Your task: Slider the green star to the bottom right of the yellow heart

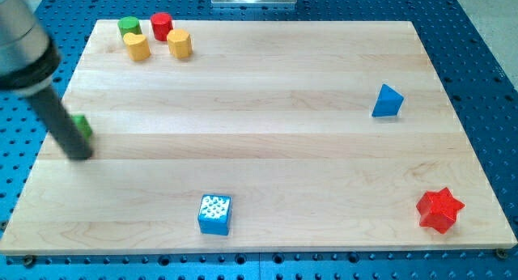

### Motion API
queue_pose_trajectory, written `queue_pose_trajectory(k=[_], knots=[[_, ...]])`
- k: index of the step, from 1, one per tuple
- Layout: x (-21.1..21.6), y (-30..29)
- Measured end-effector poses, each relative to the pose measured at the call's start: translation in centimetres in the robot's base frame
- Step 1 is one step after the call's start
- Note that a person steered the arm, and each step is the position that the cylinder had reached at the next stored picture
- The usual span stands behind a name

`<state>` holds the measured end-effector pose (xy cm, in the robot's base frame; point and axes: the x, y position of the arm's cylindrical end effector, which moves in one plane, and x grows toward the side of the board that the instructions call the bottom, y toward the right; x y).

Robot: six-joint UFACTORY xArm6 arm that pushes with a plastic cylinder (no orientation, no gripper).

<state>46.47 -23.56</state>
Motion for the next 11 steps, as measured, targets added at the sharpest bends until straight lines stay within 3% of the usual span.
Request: queue_pose_trajectory(k=[1,2,4,5,6,7,9,10,11], knots=[[-1.4,0.0],[3.2,-4.4],[-6.5,1.6],[-3.0,-3.0],[-7.6,-3.3],[-10.2,4.1],[-9.4,9.2],[-4.6,15.0],[6.4,19.3]])
